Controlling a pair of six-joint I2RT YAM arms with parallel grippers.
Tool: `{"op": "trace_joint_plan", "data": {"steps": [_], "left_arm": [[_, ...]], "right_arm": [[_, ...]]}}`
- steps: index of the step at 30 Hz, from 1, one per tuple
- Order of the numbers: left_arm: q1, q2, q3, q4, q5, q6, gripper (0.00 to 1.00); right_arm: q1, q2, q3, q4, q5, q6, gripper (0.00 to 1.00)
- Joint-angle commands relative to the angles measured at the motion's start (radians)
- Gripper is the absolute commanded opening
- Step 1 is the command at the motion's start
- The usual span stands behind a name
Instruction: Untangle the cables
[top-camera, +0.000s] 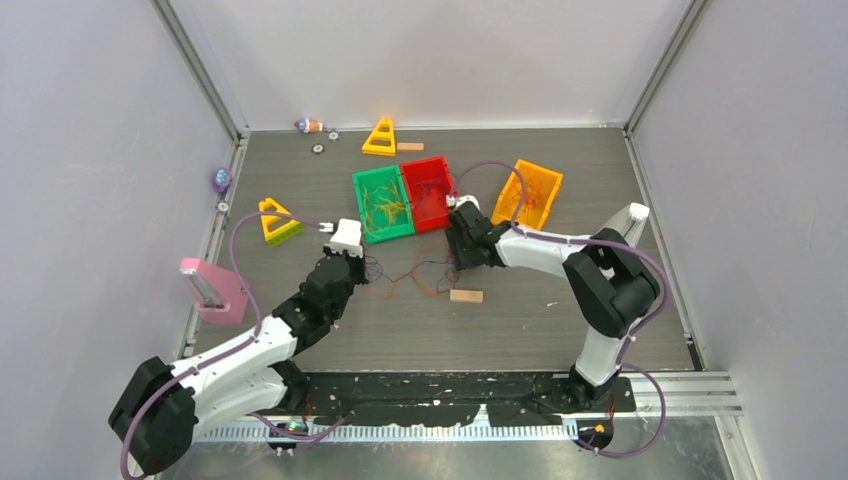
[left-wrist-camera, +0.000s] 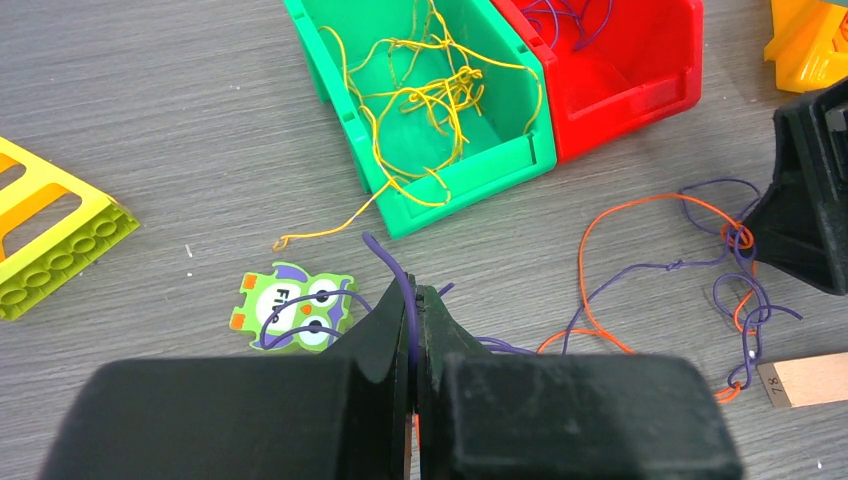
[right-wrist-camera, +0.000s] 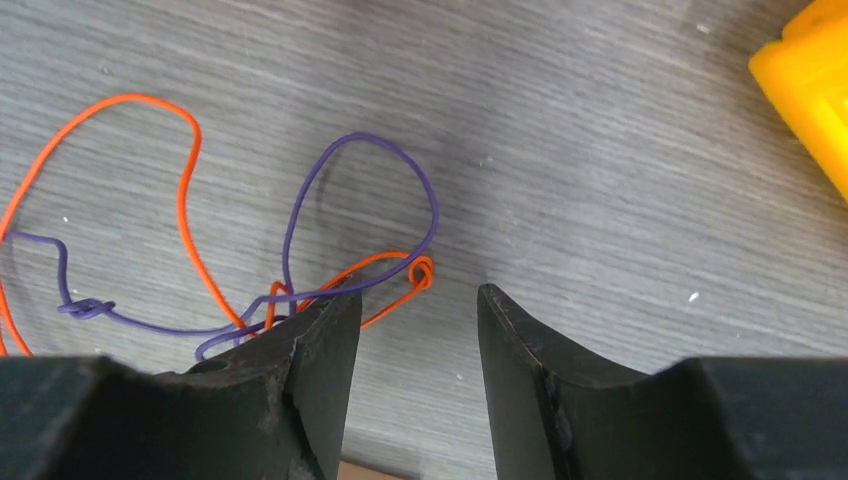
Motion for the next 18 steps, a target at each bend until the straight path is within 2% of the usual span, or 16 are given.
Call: {"op": "trace_joint_plan", "data": {"steps": [1, 5, 7, 9, 13, 15, 18], "left_arm": [[0.002, -0.005, 0.044, 0.035, -0.001, 0.002, 0.00], [0.001, -0.002, 0.043, 0.037, 0.002, 0.002, 0.00], [0.002, 0.005, 0.046, 0.038, 0.003, 0.003, 0.00], [0.001, 0.007, 0.048, 0.037, 0.002, 0.004, 0.00], [0.002, 0.006, 0.047, 0.036, -0.009, 0.006, 0.00], [0.002, -0.002, 0.041, 0.037, -0.027, 0.009, 0.00], [0.002, -0.021, 0.028, 0.045, -0.059, 0.011, 0.00]], "right_arm": [[0.005, 0.038, 0.043, 0.013, 0.000, 0.003, 0.52], [0.005, 0.069, 0.048, -0.028, 0.023, -0.010, 0.48], [0.005, 0.089, 0.060, -0.067, 0.034, -0.022, 0.40], [0.005, 0.097, 0.066, -0.112, 0.064, -0.029, 0.24], [-0.032, 0.047, 0.034, -0.121, 0.119, -0.018, 0.16], [-0.059, 0.005, 0.025, -0.136, 0.172, -0.002, 0.07], [-0.085, -0.081, 0.015, -0.164, 0.317, 0.030, 0.05]]}}
